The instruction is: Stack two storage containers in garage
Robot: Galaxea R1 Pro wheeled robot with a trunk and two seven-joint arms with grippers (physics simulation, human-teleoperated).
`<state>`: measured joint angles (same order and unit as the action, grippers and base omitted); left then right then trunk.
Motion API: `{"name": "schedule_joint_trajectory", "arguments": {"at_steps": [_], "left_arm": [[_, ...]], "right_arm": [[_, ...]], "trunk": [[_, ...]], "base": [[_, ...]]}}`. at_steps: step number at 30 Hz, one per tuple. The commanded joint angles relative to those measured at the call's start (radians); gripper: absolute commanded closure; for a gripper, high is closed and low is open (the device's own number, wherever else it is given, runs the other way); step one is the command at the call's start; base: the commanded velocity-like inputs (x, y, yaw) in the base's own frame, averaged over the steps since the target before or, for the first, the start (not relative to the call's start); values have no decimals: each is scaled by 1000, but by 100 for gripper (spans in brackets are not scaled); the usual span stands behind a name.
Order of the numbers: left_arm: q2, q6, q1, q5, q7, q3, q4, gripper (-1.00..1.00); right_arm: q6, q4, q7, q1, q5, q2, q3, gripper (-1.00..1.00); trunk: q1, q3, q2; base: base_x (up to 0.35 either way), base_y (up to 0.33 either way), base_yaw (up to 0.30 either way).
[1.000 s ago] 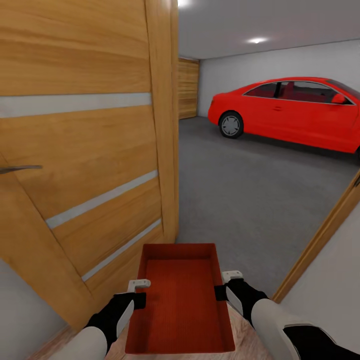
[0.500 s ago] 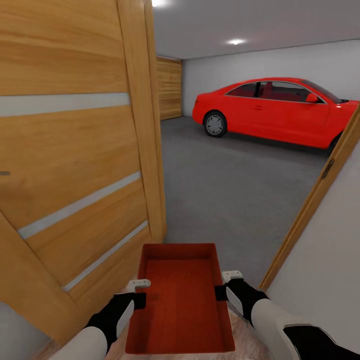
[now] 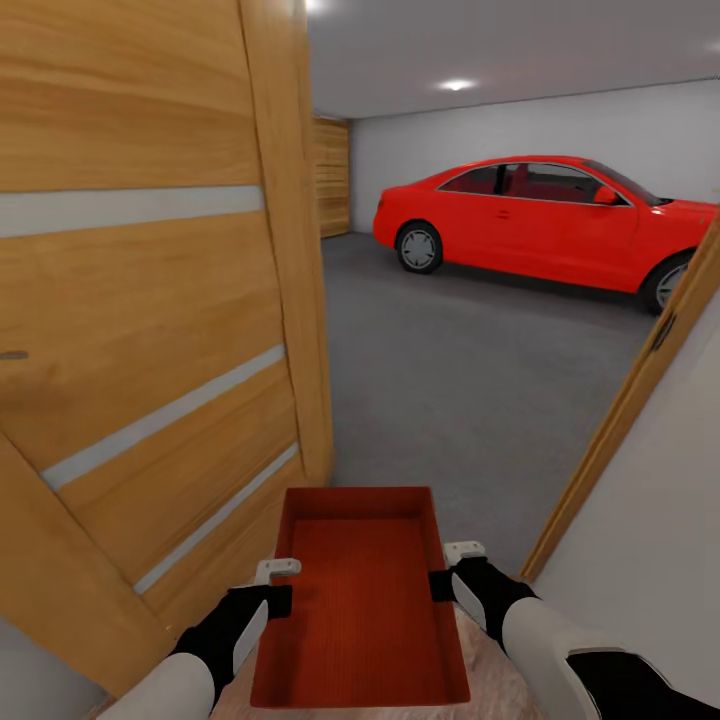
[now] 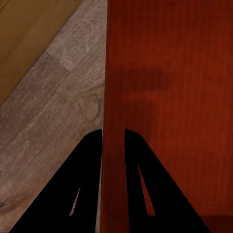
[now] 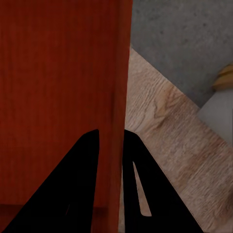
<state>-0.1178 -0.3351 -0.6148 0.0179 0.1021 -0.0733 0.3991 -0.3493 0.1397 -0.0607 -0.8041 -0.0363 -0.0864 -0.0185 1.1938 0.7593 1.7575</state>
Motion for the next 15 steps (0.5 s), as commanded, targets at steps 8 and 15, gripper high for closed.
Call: {"name": "schedule_joint_trajectory", "arguments": {"at_steps": [8,15], "left_arm": [[13,-16,1,-29,-7,18,-2,100],[13,-16,1,-29,-7,18,-2,100]], "right_arm": [[-5,5,2,-1,21,0,-58,100],[-5,5,2,-1,21,0,-58,100]], "trunk": [[0,1,0],[0,1,0]], "base": [[0,147,-1],[0,18,-98]]}}
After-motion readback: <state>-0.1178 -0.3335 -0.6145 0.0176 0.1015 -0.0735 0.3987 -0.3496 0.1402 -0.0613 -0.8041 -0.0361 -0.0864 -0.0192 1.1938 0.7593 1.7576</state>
